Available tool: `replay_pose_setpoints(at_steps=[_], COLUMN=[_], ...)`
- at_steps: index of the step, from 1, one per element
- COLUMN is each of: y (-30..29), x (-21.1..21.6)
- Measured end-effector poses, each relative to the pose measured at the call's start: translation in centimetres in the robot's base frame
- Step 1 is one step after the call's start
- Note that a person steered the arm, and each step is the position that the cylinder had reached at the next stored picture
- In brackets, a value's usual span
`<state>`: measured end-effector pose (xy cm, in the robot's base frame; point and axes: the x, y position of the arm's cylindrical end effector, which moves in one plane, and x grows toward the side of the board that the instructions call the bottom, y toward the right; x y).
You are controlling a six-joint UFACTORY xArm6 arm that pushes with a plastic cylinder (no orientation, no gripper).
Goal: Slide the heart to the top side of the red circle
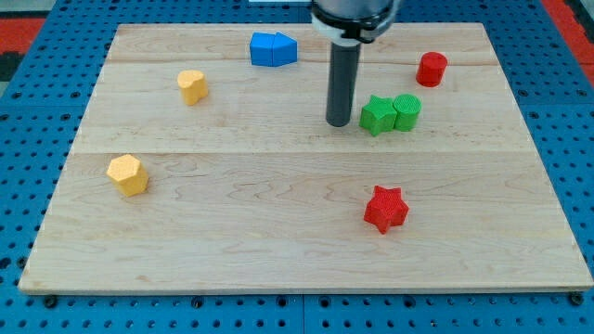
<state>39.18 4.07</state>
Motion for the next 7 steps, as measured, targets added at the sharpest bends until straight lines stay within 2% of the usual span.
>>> replay_pose_setpoints(at_steps=[2,3,7], y=[6.9,2.8,2.3], x=[-0.2,-0.2,-0.3])
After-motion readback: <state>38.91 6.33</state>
